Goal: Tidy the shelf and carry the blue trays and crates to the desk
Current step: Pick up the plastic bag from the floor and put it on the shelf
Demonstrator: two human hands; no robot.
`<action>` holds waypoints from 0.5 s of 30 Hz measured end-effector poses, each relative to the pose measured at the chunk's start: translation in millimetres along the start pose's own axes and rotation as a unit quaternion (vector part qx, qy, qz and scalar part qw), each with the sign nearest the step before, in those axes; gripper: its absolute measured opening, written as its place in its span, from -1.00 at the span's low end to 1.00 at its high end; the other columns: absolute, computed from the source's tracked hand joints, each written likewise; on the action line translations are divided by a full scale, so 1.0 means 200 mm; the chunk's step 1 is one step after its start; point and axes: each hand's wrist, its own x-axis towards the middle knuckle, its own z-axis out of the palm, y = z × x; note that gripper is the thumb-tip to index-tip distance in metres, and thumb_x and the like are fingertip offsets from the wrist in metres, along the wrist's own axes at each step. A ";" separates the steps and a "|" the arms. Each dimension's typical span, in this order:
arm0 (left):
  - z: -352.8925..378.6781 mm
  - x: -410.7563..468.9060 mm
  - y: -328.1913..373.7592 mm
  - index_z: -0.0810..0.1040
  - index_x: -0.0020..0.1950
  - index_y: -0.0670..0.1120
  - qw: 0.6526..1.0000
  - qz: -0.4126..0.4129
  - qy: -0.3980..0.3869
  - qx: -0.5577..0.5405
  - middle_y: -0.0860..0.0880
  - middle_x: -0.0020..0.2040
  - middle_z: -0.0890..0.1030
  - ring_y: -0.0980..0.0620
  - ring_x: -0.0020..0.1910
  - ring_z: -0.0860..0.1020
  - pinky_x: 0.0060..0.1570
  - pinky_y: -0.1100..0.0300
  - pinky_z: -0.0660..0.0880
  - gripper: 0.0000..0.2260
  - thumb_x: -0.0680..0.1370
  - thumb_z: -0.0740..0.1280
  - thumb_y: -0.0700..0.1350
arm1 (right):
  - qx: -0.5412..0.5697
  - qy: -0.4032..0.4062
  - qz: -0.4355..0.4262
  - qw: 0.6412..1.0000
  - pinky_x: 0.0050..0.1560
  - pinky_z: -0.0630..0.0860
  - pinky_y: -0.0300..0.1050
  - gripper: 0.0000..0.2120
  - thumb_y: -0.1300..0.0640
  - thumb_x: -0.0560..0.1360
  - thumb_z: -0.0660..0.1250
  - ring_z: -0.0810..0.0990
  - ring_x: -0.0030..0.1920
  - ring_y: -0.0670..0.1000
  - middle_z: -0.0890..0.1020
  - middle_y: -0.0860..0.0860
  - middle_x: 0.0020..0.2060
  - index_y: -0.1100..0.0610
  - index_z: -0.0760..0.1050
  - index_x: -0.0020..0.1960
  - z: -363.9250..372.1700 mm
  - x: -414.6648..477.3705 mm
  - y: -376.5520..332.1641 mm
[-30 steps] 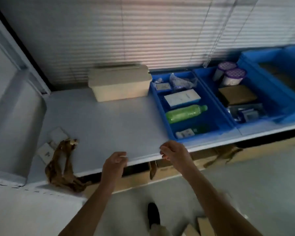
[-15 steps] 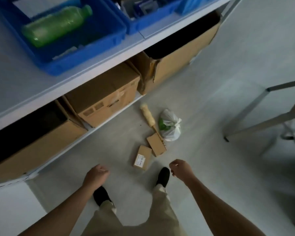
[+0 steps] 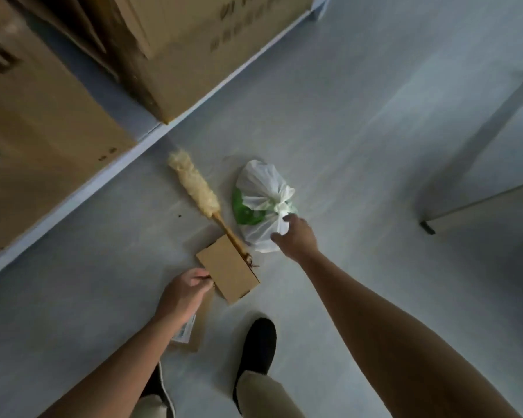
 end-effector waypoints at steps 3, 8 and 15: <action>0.16 0.41 -0.13 0.60 0.13 -0.03 1.000 -0.002 -0.011 0.013 -0.11 0.07 0.67 -0.07 0.02 0.63 -0.12 0.19 0.44 -0.77 0.49 0.40 -0.03 | 0.057 0.063 0.014 0.996 0.41 0.32 0.09 -0.09 -0.02 0.38 0.52 0.35 0.41 0.22 0.35 0.19 0.43 0.17 0.11 0.54 0.19 0.50 0.06; 0.28 0.75 -0.26 0.53 0.27 -0.02 1.000 -0.025 -0.009 0.012 -0.07 0.23 0.61 -0.04 0.16 0.57 0.16 0.13 0.46 -0.69 0.55 0.35 0.00 | 0.156 0.087 0.042 0.983 0.20 0.55 0.17 -0.35 0.10 0.45 0.42 0.57 0.21 0.27 0.59 0.18 0.21 0.13 0.25 0.46 0.41 0.85 0.12; 0.22 0.38 0.04 0.44 0.40 -0.03 0.995 -0.051 -0.035 -0.072 -0.07 0.34 0.53 -0.06 0.27 0.51 0.18 0.07 0.45 -0.63 0.60 0.29 -0.01 | 0.251 0.132 -0.056 0.957 -0.20 0.53 -0.06 -0.88 0.30 0.45 0.25 0.59 -0.20 0.10 0.59 0.01 -0.28 0.12 0.49 -0.09 -0.03 0.28 -0.10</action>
